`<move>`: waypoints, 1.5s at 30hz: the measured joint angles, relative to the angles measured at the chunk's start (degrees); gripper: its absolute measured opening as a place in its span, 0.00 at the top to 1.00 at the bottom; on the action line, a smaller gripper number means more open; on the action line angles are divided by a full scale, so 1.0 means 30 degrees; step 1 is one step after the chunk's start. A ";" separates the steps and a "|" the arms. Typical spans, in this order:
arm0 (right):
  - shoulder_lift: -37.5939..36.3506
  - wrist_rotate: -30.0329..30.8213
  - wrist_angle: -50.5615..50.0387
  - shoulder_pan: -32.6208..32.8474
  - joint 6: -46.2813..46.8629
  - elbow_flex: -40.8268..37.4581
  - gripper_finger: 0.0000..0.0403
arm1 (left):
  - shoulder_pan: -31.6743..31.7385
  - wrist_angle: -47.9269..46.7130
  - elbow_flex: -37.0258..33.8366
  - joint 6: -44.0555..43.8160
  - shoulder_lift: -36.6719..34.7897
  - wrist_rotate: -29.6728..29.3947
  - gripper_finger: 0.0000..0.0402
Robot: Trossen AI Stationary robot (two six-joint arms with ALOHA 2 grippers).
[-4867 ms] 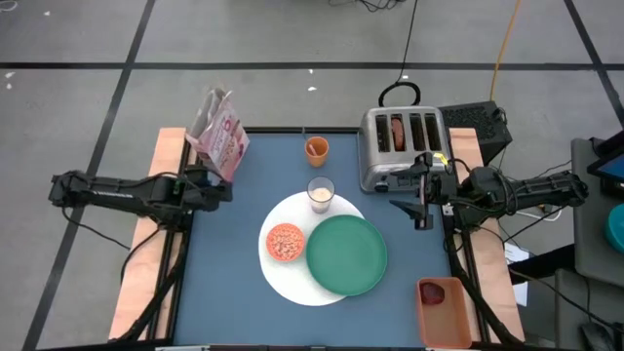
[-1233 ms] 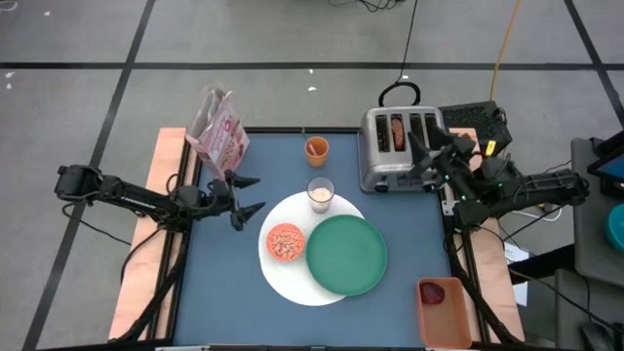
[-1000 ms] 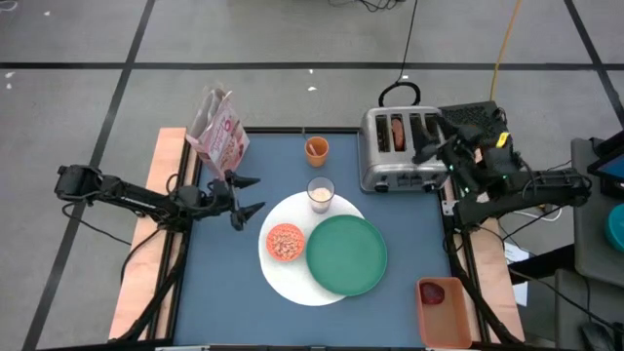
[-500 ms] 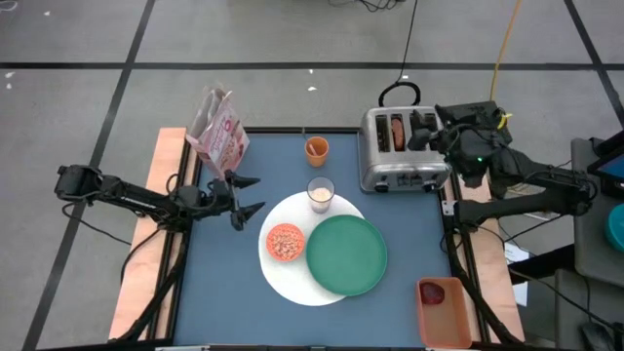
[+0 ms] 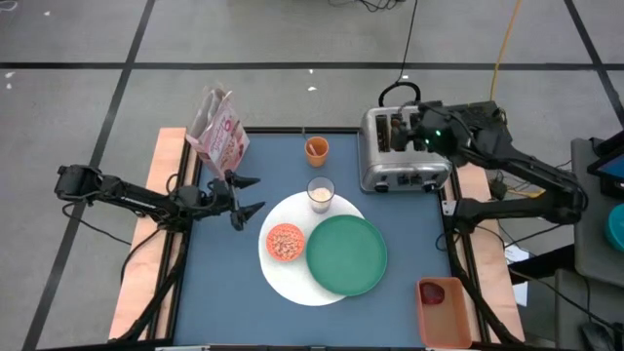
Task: Arrange a breakfast setting
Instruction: Put the toasted bagel on the green plate
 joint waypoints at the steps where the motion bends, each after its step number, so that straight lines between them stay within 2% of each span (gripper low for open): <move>1: 0.0255 -0.0455 -0.0404 -0.0381 0.0067 0.0137 0.24 | 0.0000 0.0000 0.0000 -0.0006 0.0000 0.0000 0.03; 8: 0.1824 -0.3578 -0.2599 -0.2470 0.0407 0.0915 0.24 | 0.0000 0.0000 0.0000 -0.0022 0.0000 0.0000 0.03; 11: 0.2375 -0.4204 -0.2948 -0.3073 0.0192 0.0915 0.24 | 0.0000 0.0000 0.0000 -0.0022 0.0000 0.0000 0.03; 23: 0.4062 -0.5170 -0.3784 -0.4457 -0.0193 0.0915 0.24 | 0.0000 0.0000 0.0000 -0.0095 0.0000 0.0000 0.03; 32: 0.5128 -0.5149 -0.4313 -0.4894 -0.0245 0.0915 0.24 | -0.0004 0.0000 0.0007 -0.0087 0.0000 -0.0005 0.03; 45: 0.5211 -0.5064 -0.4329 -0.4909 -0.0857 0.0915 0.42 | -0.0007 -0.0007 0.0007 0.0022 0.0000 -0.0007 0.03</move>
